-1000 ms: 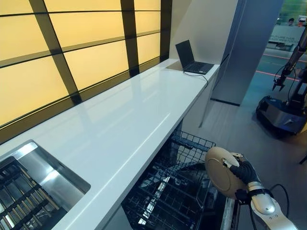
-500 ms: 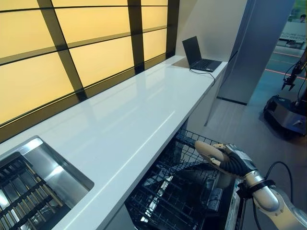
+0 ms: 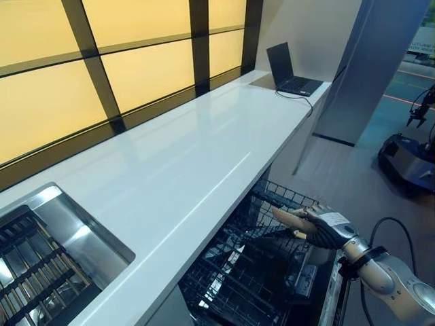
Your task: Take plates into dishwasher
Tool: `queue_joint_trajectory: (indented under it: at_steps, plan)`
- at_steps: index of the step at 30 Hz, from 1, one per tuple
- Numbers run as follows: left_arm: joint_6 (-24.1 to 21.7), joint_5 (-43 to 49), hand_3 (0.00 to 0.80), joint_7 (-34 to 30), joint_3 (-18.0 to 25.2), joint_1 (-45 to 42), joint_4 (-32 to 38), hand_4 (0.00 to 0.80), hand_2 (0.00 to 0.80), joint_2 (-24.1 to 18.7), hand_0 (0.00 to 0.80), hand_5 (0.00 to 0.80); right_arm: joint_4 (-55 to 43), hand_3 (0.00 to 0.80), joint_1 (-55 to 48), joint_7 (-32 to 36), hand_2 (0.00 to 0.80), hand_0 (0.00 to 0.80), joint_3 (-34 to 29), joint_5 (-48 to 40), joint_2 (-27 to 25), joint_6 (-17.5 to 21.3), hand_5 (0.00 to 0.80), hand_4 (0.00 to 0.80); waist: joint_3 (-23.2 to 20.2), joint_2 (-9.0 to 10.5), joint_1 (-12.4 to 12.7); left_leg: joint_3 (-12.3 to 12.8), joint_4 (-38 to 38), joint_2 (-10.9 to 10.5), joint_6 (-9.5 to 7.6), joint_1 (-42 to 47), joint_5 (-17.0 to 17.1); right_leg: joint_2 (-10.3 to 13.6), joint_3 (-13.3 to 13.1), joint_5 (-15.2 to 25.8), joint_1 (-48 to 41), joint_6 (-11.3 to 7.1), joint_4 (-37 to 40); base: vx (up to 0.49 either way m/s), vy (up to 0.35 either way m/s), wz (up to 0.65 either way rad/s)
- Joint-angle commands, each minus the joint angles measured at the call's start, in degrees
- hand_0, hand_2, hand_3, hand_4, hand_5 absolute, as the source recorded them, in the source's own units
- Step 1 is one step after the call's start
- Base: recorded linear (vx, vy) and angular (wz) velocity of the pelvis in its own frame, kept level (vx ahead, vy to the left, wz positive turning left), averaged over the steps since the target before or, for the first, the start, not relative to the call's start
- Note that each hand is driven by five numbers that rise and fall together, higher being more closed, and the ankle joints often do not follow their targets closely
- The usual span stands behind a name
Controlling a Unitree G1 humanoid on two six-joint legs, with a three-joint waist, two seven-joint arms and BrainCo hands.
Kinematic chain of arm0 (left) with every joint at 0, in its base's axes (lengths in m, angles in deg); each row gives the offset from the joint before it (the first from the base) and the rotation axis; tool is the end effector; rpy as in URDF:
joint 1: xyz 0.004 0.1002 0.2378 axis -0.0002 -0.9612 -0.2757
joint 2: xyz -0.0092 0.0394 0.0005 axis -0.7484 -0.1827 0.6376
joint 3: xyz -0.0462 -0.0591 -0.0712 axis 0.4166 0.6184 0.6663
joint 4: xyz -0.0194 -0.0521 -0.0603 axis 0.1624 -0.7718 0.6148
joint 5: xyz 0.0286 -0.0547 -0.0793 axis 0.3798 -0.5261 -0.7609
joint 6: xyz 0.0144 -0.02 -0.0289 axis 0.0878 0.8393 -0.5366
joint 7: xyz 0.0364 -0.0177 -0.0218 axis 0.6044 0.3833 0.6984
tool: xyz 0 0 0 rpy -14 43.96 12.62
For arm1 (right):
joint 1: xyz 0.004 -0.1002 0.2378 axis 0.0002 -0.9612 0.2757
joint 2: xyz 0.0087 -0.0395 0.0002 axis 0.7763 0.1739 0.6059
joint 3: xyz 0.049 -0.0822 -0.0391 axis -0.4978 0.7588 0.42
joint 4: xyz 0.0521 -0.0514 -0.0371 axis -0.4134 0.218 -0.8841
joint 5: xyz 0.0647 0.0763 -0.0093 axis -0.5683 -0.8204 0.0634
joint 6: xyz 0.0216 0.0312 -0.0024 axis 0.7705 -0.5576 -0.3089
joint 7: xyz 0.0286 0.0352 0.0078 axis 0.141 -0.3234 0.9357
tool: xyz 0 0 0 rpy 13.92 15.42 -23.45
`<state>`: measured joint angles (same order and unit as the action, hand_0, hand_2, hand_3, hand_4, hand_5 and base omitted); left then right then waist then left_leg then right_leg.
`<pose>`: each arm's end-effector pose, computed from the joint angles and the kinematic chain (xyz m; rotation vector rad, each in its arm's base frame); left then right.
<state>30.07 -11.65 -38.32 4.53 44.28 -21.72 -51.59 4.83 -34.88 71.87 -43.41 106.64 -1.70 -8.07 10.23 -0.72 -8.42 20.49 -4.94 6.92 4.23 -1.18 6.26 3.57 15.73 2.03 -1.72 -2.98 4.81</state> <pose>0.1042 0.2191 -0.1059 0.4813 1.1140 -0.2452 0.2062 -0.2387 0.1386 -1.3675 -0.4206 0.2325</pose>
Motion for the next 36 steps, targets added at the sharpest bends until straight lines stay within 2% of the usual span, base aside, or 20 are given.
queue_joint_trajectory:
  at_steps: [1, 14, 36]
  plan:
    - [0.6, 3.4, 0.0, -0.5, -1.4, 3.2, -0.3, 0.0, 0.0, -4.1, 0.0, 0.0, -0.3, 0.8, 5.4, -3.8, 0.8, 0.8, 1.2, 2.5, -0.3, 1.1, 0.8, 0.8, -0.6, 2.64, 2.3, 0.5, -0.1, -0.6, -1.31, 1.2, -3.2, 0.9, -1.8, -1.9, 2.5, -3.4, -5.1, -0.007, -0.027, 0.13]
    - [1.3, 5.6, 0.0, -1.3, -2.3, 4.1, 0.3, 0.0, 0.0, -3.8, 0.0, 0.0, 6.1, 0.8, 7.9, -8.9, 0.8, 0.8, 7.0, 2.1, 5.0, -1.4, 0.8, 0.8, -0.1, 2.4, 3.3, -0.1, -0.1, -0.2, -1.03, 1.0, -3.0, 0.9, -1.0, -2.3, 2.2, -3.24, -5.1, -0.001, -0.005, 0.01]
    - [2.6, 7.1, 0.0, -1.9, -3.5, 5.8, 0.3, 0.0, 0.0, -1.8, 0.0, 0.0, 11.6, 0.8, 11.0, -12.6, 0.8, 0.8, 11.0, -0.8, 11.1, -5.2, 0.8, 0.8, -0.1, 1.39, 3.8, -0.5, -0.1, -0.1, -0.65, 1.2, -3.0, 1.2, -0.2, -2.6, 2.0, -2.89, -5.1, 0.0, 0.0, 0.0]
